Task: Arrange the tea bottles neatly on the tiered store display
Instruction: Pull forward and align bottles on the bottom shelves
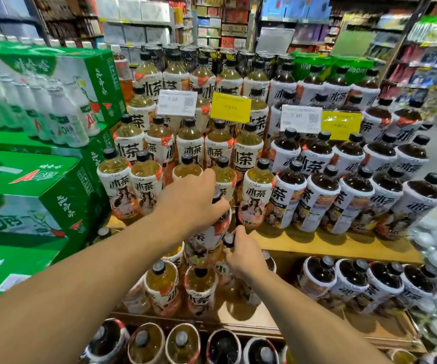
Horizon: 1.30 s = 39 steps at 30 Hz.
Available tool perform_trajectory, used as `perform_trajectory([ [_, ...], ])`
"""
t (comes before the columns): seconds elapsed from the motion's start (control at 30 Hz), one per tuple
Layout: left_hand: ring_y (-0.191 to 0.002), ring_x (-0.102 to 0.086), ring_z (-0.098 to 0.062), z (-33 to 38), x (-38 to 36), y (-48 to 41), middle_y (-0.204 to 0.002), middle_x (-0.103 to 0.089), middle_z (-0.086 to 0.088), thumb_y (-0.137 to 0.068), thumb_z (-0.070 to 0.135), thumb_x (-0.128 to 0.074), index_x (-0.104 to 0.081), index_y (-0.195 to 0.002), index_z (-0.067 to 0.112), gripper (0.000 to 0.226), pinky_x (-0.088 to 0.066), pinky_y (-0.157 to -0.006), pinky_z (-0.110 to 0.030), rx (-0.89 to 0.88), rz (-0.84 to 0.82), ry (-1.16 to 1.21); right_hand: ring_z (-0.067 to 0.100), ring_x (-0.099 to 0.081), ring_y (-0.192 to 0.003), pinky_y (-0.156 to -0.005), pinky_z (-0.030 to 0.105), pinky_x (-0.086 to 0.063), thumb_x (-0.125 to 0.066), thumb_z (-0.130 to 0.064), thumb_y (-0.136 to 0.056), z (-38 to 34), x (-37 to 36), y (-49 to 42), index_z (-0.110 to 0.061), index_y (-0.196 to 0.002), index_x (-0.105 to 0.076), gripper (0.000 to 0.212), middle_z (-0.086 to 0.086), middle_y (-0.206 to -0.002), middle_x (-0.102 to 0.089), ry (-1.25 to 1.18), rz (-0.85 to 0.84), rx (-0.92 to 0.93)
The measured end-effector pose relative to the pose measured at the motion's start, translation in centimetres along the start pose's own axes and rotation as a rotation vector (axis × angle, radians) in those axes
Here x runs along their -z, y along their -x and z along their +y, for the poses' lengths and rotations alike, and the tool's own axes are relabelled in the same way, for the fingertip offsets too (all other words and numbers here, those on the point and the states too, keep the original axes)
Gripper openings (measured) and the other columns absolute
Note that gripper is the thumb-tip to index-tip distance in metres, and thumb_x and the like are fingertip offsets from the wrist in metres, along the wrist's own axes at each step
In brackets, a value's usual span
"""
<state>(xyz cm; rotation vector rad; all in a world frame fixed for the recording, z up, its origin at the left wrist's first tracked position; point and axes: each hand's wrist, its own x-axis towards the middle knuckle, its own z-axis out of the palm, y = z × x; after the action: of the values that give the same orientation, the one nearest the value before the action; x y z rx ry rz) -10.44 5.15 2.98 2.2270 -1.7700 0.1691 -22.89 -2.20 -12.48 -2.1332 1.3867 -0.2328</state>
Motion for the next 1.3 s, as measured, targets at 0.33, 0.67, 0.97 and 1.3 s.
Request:
perform_trajectory([
  [0.33,-0.064,-0.057,-0.020,0.8,-1.7,-0.7,-0.073,-0.059,0.000,-0.086,0.050,-0.053,-0.046,-0.089,0.018,0.032,-0.053,-0.055,-0.038,0.009,-0.076,0.067,0.027,-0.062,-0.088,-0.073,0.042,-0.054,-0.060,-0.022,-0.095,2.9,-2.5,-2.1,-0.011,-0.118,-0.044,0.030,0.008,-0.104,-0.064,-0.031,-0.059,0.021],
  [0.67,-0.062,-0.057,-0.019,2.7,-2.2,-1.1,-0.070,-0.059,0.001,-0.087,0.050,-0.054,-0.045,-0.089,0.020,0.031,-0.052,-0.052,-0.038,-0.019,-0.082,0.076,0.028,-0.060,-0.112,-0.093,0.040,-0.051,-0.061,-0.025,-0.092,4.2,-0.9,-1.7,-0.021,-0.142,-0.039,0.055,0.004,-0.127,-0.061,-0.159,-0.196,0.034],
  [0.97,-0.066,-0.054,-0.019,6.6,-2.0,-0.1,-0.075,-0.056,0.002,-0.087,0.049,-0.055,-0.045,-0.089,0.019,0.032,-0.046,-0.054,-0.037,-0.073,-0.094,0.124,0.013,-0.045,-0.127,-0.104,0.034,-0.044,-0.088,-0.040,-0.067,4.6,7.5,5.4,-0.038,-0.144,-0.037,0.092,-0.007,-0.137,-0.047,-0.266,-0.090,0.239],
  [1.3,-0.077,-0.062,-0.020,15.1,-5.2,-0.3,-0.087,-0.065,0.001,-0.089,0.047,-0.056,-0.049,-0.103,0.022,0.030,-0.055,-0.068,-0.039,-0.167,-0.181,0.313,-0.001,-0.056,-0.093,-0.072,0.019,-0.047,-0.086,-0.042,-0.063,8.8,13.6,9.6,-0.046,-0.116,-0.050,0.064,-0.022,-0.112,-0.057,-0.294,0.348,0.134],
])
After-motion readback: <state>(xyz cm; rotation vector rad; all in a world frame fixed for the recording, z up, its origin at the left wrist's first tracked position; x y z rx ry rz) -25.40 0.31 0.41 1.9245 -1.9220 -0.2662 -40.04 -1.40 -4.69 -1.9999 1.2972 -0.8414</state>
